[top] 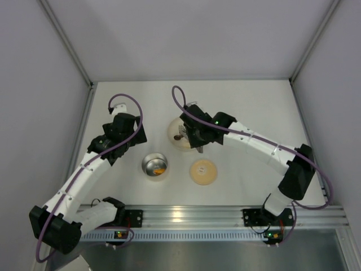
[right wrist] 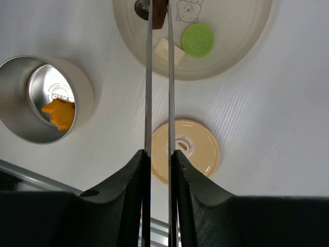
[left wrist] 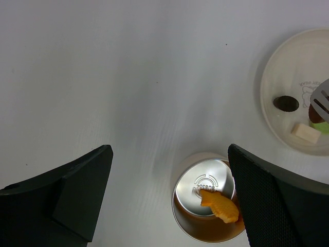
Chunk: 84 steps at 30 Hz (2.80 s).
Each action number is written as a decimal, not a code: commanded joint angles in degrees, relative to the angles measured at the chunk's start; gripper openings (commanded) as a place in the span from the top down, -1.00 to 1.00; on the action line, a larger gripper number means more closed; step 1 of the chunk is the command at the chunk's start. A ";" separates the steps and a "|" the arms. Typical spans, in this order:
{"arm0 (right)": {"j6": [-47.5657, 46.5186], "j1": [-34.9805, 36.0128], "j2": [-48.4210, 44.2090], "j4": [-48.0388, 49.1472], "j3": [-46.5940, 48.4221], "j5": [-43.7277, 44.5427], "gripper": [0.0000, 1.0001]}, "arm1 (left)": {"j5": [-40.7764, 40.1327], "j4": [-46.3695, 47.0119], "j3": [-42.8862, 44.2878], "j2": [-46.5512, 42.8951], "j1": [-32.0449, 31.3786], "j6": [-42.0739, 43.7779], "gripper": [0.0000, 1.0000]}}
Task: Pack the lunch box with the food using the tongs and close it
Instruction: Pick up the fake food from the plate, then place the fake food in the packing box, then pick up the fake food from the plate.
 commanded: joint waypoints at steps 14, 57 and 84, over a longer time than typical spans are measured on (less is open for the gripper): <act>3.64 17.32 -7.58 -2.22 5.29 -1.38 0.65 | 0.10 0.35 1.50 -0.44 0.37 -0.29 -0.98; -0.23 2.47 -0.30 -0.20 3.52 2.49 0.25 | 0.45 0.35 1.41 0.26 0.28 -0.12 -0.98; -1.11 1.86 6.58 1.82 4.85 0.03 0.43 | 0.45 0.34 1.32 0.26 0.28 -0.21 -0.98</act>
